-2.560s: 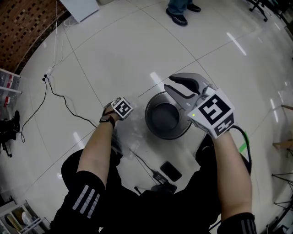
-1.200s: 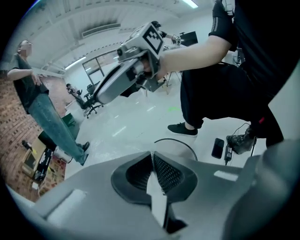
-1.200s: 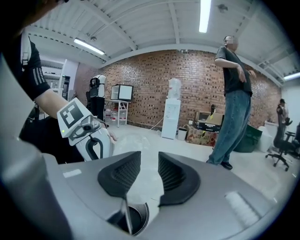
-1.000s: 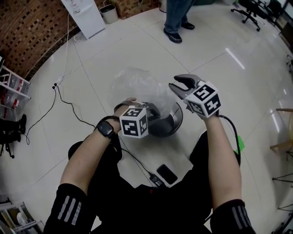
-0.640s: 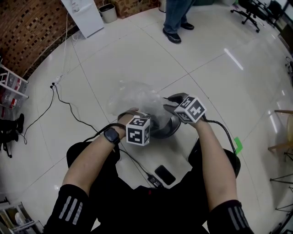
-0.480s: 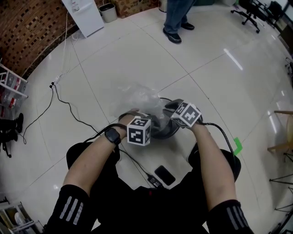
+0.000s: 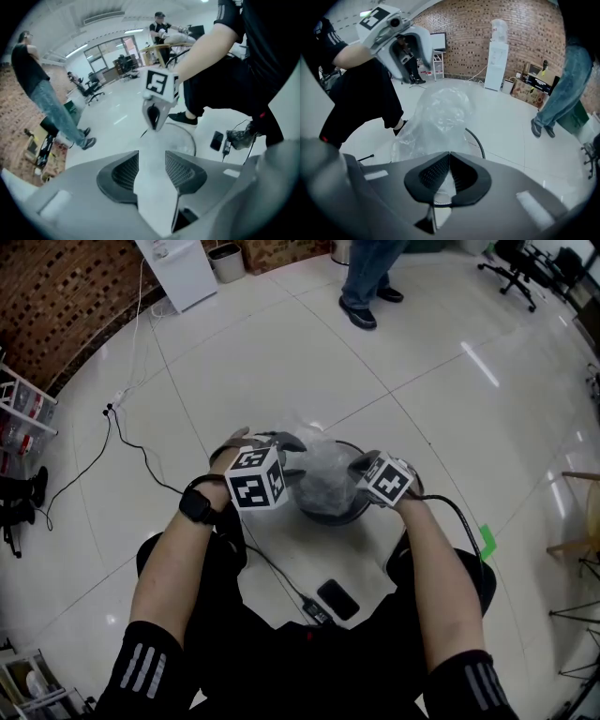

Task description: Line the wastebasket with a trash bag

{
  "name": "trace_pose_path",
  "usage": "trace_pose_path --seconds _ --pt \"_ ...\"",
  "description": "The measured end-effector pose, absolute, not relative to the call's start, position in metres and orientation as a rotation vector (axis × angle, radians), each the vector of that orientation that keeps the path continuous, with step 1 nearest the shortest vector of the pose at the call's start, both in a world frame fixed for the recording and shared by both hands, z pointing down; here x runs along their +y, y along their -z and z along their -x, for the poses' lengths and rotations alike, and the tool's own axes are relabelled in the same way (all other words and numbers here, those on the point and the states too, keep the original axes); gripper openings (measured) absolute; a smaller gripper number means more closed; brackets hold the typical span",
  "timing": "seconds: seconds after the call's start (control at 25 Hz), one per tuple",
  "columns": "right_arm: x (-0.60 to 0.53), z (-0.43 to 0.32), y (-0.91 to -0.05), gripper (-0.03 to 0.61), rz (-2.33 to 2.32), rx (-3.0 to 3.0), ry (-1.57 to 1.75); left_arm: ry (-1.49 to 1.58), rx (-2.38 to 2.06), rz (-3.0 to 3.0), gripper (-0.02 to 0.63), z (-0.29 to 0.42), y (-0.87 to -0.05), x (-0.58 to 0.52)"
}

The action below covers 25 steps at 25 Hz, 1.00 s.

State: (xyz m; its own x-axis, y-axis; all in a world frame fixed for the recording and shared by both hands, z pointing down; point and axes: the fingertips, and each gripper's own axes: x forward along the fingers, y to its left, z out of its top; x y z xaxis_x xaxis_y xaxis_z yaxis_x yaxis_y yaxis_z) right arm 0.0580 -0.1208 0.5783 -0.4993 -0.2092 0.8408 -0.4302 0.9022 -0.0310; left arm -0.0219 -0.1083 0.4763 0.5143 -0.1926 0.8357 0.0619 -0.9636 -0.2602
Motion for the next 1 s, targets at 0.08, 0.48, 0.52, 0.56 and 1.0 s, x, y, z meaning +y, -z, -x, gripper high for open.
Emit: trace_pose_path --seconds 0.08,0.48,0.52,0.56,1.0 --pt "-0.12 -0.064 -0.581 0.011 -0.472 -2.081 -0.295 1.516 0.216 2.477 0.235 0.045 -0.49 -0.132" --pt "-0.109 -0.067 -0.604 0.026 -0.375 -2.006 -0.245 1.691 0.117 2.5 0.148 0.031 -0.565 -0.126" --pt "-0.108 -0.066 -0.604 0.069 -0.364 -2.004 -0.252 1.686 0.09 2.488 0.104 0.023 -0.569 -0.122" --pt "-0.106 -0.068 -0.604 0.105 -0.357 -1.995 -0.271 1.68 0.065 2.475 0.07 0.016 -0.571 -0.118" --pt "-0.108 -0.083 -0.565 0.134 -0.312 -2.002 -0.33 1.646 -0.072 2.352 -0.003 -0.028 -0.59 -0.096"
